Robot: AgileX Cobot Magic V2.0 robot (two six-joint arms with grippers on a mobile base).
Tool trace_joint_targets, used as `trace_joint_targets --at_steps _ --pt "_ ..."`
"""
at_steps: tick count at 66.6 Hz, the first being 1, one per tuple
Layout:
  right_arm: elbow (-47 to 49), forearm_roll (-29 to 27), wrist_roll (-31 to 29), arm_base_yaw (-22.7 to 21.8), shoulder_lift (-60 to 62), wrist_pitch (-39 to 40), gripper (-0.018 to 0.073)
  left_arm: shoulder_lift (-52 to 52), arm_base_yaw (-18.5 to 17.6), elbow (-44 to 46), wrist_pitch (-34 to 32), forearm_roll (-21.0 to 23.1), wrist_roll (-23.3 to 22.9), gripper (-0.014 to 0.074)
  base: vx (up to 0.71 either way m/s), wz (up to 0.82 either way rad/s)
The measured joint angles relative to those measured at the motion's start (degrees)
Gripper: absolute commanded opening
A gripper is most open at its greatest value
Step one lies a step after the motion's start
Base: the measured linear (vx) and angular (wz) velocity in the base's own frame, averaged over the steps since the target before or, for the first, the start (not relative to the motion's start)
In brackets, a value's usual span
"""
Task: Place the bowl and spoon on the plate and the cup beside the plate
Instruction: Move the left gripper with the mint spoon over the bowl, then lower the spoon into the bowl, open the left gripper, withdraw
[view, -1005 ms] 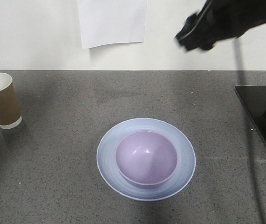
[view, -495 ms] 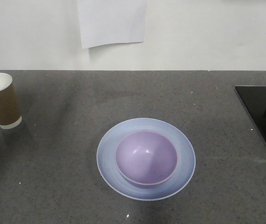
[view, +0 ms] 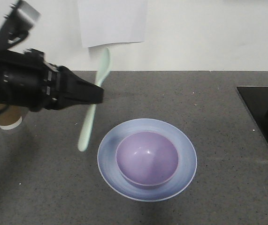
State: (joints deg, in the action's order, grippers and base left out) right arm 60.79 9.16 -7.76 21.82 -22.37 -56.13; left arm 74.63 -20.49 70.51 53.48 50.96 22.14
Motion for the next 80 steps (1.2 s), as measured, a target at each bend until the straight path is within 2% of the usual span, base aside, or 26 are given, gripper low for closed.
trace_joint_targets --at_steps 5,11,23,28,40,50,80 --pt "-0.98 0.00 0.23 0.00 0.00 0.00 -0.0006 3.10 -3.70 0.40 -0.84 -2.00 -1.10 -0.0007 0.00 0.00" --pt "-1.74 0.00 0.78 0.00 0.00 -0.28 -0.0006 6.80 -6.81 2.04 -0.53 -7.73 -5.90 -0.0007 0.00 0.00" --pt "-1.81 0.05 1.46 0.00 0.00 -0.94 -0.0006 13.80 -10.00 8.28 3.38 -21.06 -15.18 -0.0007 0.00 0.00" --pt "-1.81 0.05 1.49 0.00 0.00 -0.94 -0.0006 16.28 -11.00 11.22 5.09 -23.65 -17.69 -0.0007 0.00 0.00" --pt "-1.81 0.05 1.49 0.00 0.00 -1.14 -0.0006 22.12 -14.48 17.32 10.76 -27.26 -19.70 -0.0007 0.00 0.00" --pt "-1.81 0.18 1.49 0.00 0.00 -1.27 -0.0006 25.77 -15.19 17.79 16.76 -30.30 -20.76 -0.0007 0.00 0.00" --pt "-1.81 0.25 1.53 0.00 0.00 -1.33 -0.0006 26.57 -15.37 20.62 15.66 -31.00 -20.81 -0.0006 0.00 0.00"
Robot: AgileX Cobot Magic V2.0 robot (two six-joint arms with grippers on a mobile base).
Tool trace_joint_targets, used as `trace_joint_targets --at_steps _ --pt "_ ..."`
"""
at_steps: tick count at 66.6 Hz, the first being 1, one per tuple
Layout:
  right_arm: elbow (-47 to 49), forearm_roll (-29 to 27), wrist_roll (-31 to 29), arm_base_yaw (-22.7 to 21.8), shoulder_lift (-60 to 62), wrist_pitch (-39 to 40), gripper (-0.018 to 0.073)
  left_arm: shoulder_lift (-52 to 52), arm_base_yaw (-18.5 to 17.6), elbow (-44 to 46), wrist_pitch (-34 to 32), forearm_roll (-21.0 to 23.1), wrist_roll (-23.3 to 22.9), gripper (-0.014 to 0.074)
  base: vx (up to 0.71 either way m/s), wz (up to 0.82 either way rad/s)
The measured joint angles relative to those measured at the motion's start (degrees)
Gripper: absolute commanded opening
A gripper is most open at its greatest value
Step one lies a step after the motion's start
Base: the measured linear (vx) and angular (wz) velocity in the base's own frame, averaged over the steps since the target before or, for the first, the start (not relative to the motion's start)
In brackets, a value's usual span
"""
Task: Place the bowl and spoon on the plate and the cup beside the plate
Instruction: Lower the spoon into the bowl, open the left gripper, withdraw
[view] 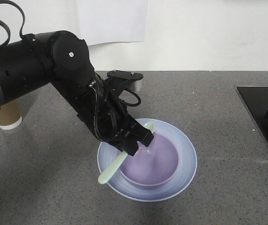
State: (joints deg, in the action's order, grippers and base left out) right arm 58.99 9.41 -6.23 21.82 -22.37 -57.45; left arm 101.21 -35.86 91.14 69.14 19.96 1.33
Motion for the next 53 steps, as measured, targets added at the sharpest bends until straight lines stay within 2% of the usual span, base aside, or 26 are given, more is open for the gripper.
trace_joint_targets --at_steps 31,43,53 --pt "0.00 0.13 0.02 0.00 0.00 -0.05 -0.0006 0.00 0.00 0.00 0.27 0.00 0.06 0.0048 0.00 0.00" --pt "0.00 1.00 0.51 0.00 0.00 -0.05 -0.0006 0.00 0.00 0.00 0.27 0.00 0.06 0.0143 0.00 0.00" --pt "0.00 1.70 1.01 0.00 0.00 -0.05 -0.0006 0.00 0.00 0.00 0.11 0.00 0.06 0.0270 0.00 0.00"
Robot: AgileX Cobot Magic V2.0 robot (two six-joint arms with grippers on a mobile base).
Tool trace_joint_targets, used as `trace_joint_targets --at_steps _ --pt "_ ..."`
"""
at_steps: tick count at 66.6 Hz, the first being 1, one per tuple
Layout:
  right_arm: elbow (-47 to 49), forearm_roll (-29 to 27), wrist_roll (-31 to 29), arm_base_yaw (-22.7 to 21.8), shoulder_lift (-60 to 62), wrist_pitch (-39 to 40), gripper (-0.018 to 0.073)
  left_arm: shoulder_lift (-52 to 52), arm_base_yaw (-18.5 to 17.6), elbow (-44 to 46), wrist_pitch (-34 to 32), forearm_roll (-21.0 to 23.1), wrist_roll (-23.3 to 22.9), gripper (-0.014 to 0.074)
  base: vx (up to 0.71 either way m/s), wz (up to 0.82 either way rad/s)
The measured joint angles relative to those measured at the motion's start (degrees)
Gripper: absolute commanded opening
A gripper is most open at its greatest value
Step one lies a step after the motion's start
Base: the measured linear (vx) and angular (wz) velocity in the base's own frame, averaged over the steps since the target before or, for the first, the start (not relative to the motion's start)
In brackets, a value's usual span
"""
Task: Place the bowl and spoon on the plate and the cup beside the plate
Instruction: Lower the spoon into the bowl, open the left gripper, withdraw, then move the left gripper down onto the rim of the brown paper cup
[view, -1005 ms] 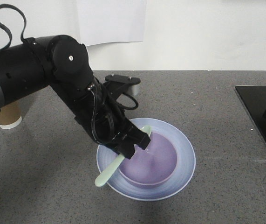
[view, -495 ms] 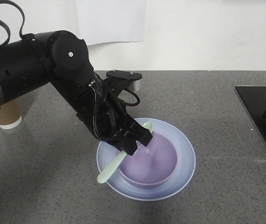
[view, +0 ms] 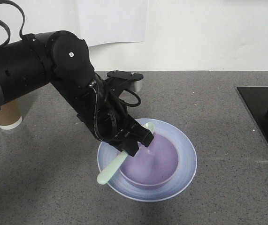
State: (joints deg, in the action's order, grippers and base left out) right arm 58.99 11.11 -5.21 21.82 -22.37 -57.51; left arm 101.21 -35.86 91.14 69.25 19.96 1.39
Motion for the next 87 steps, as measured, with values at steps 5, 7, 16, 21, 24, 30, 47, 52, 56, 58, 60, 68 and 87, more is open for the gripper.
trace_joint_targets --at_steps 5,7,16,21,24,30,47,52,56,58,60,68,87 --pt "0.00 0.05 0.19 0.00 0.00 0.00 -0.0006 0.00 0.00 0.00 -0.07 0.00 0.00 0.0324 0.00 0.00" --pt "0.00 0.05 0.24 0.00 0.00 0.00 -0.0006 0.00 0.00 0.00 -0.07 0.00 0.00 0.0347 0.00 0.00" --pt "0.00 0.05 0.40 0.00 0.00 -0.33 -0.0006 0.00 0.00 0.00 -0.07 0.00 0.00 0.0394 0.00 0.00" --pt "0.00 0.18 0.47 0.00 0.00 -0.54 -0.0006 0.00 0.00 0.00 -0.07 0.00 0.00 0.0399 0.00 0.00" --pt "0.00 0.18 0.52 0.00 0.00 -0.61 -0.0006 0.00 0.00 0.00 -0.12 0.00 0.00 0.0399 0.00 0.00" --pt "0.00 0.18 0.61 0.00 0.00 -0.84 -0.0006 -0.06 0.00 0.00 -0.09 0.00 0.00 0.0399 0.00 0.00" --pt "0.00 0.23 0.65 0.00 0.00 -1.02 -0.0006 -3.71 0.00 0.00 -0.03 -1.55 -0.05 0.0399 0.00 0.00" --pt "0.00 0.23 0.65 0.00 0.00 -1.02 -0.0006 -6.27 0.00 0.00 0.08 -4.40 -0.24 0.0398 0.00 0.00" --pt "0.00 0.23 0.65 0.00 0.00 -1.07 -0.0006 -8.71 0.00 0.00 0.41 -7.66 -1.39 0.0398 0.00 0.00" --pt "0.00 0.23 0.65 0.00 0.00 -1.13 -0.0006 -10.43 0.00 0.00 0.68 -9.68 -1.78 0.0398 0.00 0.00" --pt "0.00 0.23 0.65 0.00 0.00 -1.13 -0.0006 -11.80 0.00 0.00 1.01 -12.49 -2.53 0.0398 0.00 0.00" --pt "0.00 0.12 1.30 0.00 0.00 -1.13 -0.0006 -18.03 0.00 0.00 2.25 -24.34 -6.79 0.0398 0.00 0.00" --pt "0.00 -0.21 1.79 0.00 0.00 -1.19 -0.0006 -31.86 0.00 0.00 3.08 -53.18 -15.41 0.0398 0.00 0.00"
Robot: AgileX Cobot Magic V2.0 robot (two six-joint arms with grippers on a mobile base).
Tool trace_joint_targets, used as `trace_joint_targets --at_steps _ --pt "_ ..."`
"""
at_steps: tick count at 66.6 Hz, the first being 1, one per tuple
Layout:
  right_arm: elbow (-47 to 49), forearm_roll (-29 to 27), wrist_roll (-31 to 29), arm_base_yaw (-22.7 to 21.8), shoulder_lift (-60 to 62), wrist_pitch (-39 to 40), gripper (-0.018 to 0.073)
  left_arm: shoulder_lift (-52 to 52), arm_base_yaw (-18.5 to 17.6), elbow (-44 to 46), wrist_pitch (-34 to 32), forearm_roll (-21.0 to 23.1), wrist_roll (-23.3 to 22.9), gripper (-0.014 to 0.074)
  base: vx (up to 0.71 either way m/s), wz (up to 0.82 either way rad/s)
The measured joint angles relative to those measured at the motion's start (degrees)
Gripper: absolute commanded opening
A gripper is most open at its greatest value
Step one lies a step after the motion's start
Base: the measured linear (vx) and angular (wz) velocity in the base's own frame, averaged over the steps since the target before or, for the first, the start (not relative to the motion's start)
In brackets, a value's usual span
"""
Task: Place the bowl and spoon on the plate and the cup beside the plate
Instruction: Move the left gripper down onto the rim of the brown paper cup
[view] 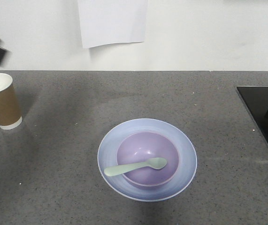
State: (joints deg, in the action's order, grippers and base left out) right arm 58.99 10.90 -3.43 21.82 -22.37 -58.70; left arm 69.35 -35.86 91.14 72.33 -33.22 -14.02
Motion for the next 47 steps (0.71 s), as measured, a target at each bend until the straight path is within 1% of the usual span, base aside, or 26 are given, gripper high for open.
trace_joint_targets --at_steps 3,9,11,15,22,27,32,36,42,47 --pt "0.00 0.00 0.05 0.00 0.00 0.00 -0.0006 -1.85 0.00 0.00 0.11 -4.87 -0.59 0.0398 0.00 0.00" --pt "0.00 0.00 0.14 0.00 0.00 -0.14 -0.0006 -3.90 0.00 0.00 0.48 -12.92 -2.94 0.0398 0.00 0.00" --pt "0.00 0.00 0.14 0.00 0.00 -0.33 -0.0006 -4.24 0.00 0.00 0.53 -15.51 -3.96 0.0398 0.00 0.00" --pt "0.00 -0.05 0.14 0.00 0.00 -0.61 -0.0006 -4.65 0.00 0.00 0.50 -22.14 -6.85 0.0398 0.00 0.00" --pt "0.00 -0.18 0.14 0.00 0.00 -1.32 -0.0006 -4.65 0.00 0.00 0.50 -29.57 -12.03 0.0398 0.00 0.00" --pt "0.00 -0.23 0.14 0.00 0.00 -1.36 -0.0006 -4.65 1.11 0.00 -0.08 -31.44 -16.01 0.0398 0.00 0.00" --pt "0.00 -0.23 0.14 0.00 0.00 -1.36 -0.0006 -4.65 3.15 0.00 -1.84 -31.51 -19.87 0.0398 0.00 0.00" --pt "0.00 -0.23 0.14 0.00 0.00 -1.36 -0.0006 -4.36 5.17 0.00 -4.73 -31.21 -22.53 0.0398 0.00 0.00" --pt "0.00 -0.23 0.14 0.00 0.17 -1.38 -0.0006 -3.09 8.83 0.02 -8.78 -29.68 -24.48 0.0398 0.00 0.00" --pt "0.00 -0.26 0.14 0.00 0.29 -1.51 -0.0006 -1.07 12.18 0.02 -11.48 -27.40 -24.73 0.0398 0.00 0.00"
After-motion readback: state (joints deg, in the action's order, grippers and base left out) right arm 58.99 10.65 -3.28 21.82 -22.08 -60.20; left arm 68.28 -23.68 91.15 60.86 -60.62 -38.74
